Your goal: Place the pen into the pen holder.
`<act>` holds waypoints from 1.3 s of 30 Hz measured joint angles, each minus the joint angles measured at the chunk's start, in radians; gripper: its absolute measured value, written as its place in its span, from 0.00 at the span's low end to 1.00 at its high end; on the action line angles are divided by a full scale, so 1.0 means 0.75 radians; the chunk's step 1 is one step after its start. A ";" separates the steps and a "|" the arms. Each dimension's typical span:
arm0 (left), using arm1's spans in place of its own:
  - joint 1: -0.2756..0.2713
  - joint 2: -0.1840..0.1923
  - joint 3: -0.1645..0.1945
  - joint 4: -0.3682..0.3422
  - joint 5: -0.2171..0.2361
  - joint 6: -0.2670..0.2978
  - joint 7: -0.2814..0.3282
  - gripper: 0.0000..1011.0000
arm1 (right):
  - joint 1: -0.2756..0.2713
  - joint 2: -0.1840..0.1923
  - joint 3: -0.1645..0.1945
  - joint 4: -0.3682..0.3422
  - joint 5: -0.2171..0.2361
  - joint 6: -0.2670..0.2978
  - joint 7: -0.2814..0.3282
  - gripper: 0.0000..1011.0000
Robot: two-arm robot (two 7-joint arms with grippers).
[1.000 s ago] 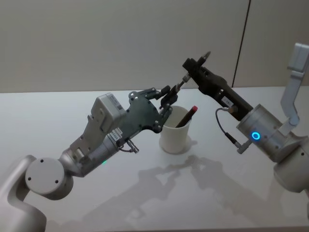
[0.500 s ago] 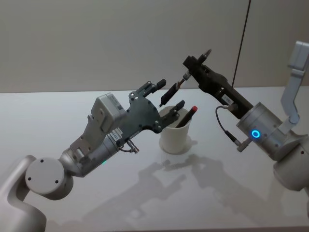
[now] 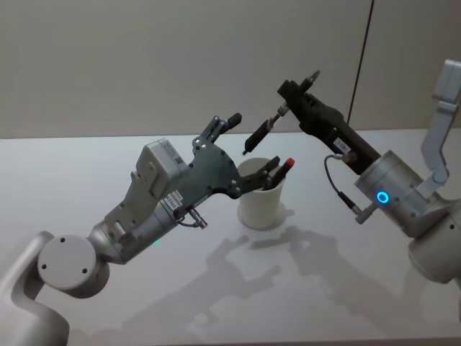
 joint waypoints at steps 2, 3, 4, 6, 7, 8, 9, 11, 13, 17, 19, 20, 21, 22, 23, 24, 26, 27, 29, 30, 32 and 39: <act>0.000 0.000 0.000 0.000 0.000 0.000 0.000 0.99 | 0.000 0.001 -0.001 0.000 -0.014 -0.016 -0.012 0.12; 0.000 0.000 0.000 0.000 0.000 0.000 0.000 0.99 | 0.000 0.001 -0.002 0.000 -0.023 -0.025 -0.018 0.12; 0.000 0.000 0.000 0.000 0.000 0.000 0.000 0.99 | 0.000 0.002 -0.003 0.000 -0.036 -0.039 -0.028 0.12; 0.000 0.000 0.000 0.000 0.000 0.000 0.000 0.99 | -0.001 0.004 -0.004 0.000 -0.059 -0.063 -0.045 0.12; 0.000 0.000 0.000 0.000 0.000 0.000 0.000 0.99 | -0.002 0.004 -0.005 0.000 -0.071 -0.075 -0.053 0.12; 0.000 0.000 0.000 0.000 0.000 0.000 0.000 0.99 | -0.002 0.005 -0.006 0.000 -0.081 -0.085 -0.059 0.12; 0.000 0.000 0.000 0.000 0.000 0.000 0.000 0.99 | -0.003 0.005 -0.008 0.001 -0.101 -0.103 -0.072 0.12; 0.000 0.000 0.000 0.000 0.000 0.000 0.000 0.99 | -0.003 0.005 -0.009 0.002 -0.122 -0.121 -0.086 0.12; 0.000 0.000 0.000 0.000 0.000 0.000 0.000 0.99 | -0.005 0.005 -0.012 0.007 -0.161 -0.155 -0.112 0.12; 0.000 0.000 0.000 0.000 0.000 0.000 0.000 0.99 | -0.005 0.005 -0.019 0.019 -0.236 -0.216 -0.154 0.12; 0.000 0.000 0.000 0.000 0.000 0.000 0.000 0.99 | -0.005 0.004 -0.022 0.026 -0.268 -0.244 -0.172 0.12; 0.000 0.000 0.000 0.000 0.000 0.000 0.000 0.99 | -0.005 0.001 -0.026 0.035 -0.297 -0.267 -0.186 0.12; 0.000 0.000 0.000 0.000 0.000 0.000 0.000 0.99 | -0.005 0.000 -0.029 0.042 -0.312 -0.279 -0.193 0.12; 0.000 0.000 0.000 0.000 0.000 0.000 0.000 0.99 | -0.003 -0.003 -0.033 0.052 -0.346 -0.301 -0.209 0.12; 0.000 0.000 0.000 0.000 0.000 0.000 0.000 0.99 | -0.002 -0.005 -0.035 0.057 -0.359 -0.314 -0.218 0.12; 0.000 0.000 0.000 0.000 0.000 0.000 0.000 0.99 | -0.001 -0.007 -0.037 0.063 -0.372 -0.324 -0.225 0.12; 0.000 0.000 0.000 0.000 0.000 0.000 0.000 0.99 | 0.003 -0.013 -0.045 0.083 -0.413 -0.352 -0.245 0.12; 0.000 0.000 0.000 0.000 0.000 0.000 0.000 0.99 | 0.005 -0.016 -0.047 0.089 -0.425 -0.361 -0.251 0.12; 0.000 0.000 0.000 0.000 0.000 0.000 0.000 0.99 | 0.009 -0.023 -0.055 0.110 -0.462 -0.388 -0.268 0.12; 0.000 0.000 0.000 0.000 0.000 0.000 0.000 0.99 | 0.011 -0.025 -0.057 0.116 -0.473 -0.396 -0.271 0.12; 0.000 0.000 0.000 0.000 0.000 0.000 0.000 0.99 | 0.017 -0.033 -0.066 0.138 -0.500 -0.416 -0.282 0.12; 0.000 0.000 0.000 0.000 0.000 0.000 0.000 0.99 | 0.034 -0.055 -0.088 0.200 -0.568 -0.470 -0.305 0.12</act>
